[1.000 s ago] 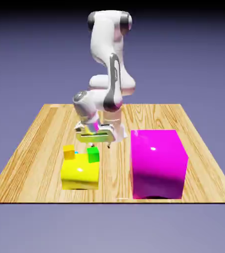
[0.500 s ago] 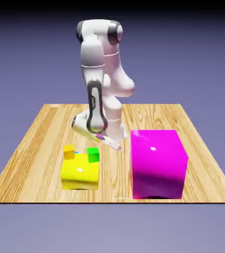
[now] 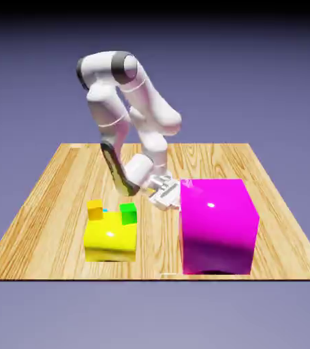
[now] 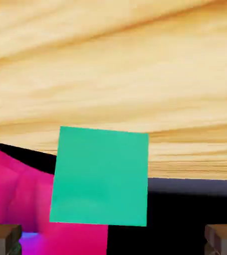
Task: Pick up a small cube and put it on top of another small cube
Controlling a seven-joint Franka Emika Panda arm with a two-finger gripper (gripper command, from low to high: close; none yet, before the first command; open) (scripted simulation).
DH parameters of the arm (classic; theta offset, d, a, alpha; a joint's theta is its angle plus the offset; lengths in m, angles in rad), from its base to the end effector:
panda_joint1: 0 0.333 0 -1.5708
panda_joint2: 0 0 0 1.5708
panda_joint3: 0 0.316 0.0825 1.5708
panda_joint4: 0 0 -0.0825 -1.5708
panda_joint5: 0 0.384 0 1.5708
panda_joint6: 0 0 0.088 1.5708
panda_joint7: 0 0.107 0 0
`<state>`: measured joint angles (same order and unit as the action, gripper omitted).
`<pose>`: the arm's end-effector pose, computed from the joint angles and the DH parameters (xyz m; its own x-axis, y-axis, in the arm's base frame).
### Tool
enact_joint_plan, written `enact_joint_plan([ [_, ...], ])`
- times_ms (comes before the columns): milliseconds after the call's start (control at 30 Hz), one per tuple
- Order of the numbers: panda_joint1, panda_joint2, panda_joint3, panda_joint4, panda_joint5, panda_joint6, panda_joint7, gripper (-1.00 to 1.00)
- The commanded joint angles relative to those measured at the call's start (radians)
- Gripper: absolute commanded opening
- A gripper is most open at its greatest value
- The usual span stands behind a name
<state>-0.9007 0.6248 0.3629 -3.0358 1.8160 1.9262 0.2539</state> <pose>0.1498 0.0468 0.0773 -0.6582 0.3003 -0.6904 -0.4753 0.5454 0.6904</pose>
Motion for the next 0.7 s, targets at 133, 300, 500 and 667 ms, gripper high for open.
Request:
enact_joint_plan([
  [133,0.099,0.181,0.07,0.122,0.169,0.009,-0.084,0.0],
  [300,0.068,0.125,0.048,0.084,0.116,0.007,-0.057,-1.0],
  [500,0.077,-0.047,-0.067,0.025,-0.063,-0.015,-0.041,-1.0],
  [667,0.193,-0.17,-0.188,0.092,-0.281,-0.067,-0.035,-1.0],
])
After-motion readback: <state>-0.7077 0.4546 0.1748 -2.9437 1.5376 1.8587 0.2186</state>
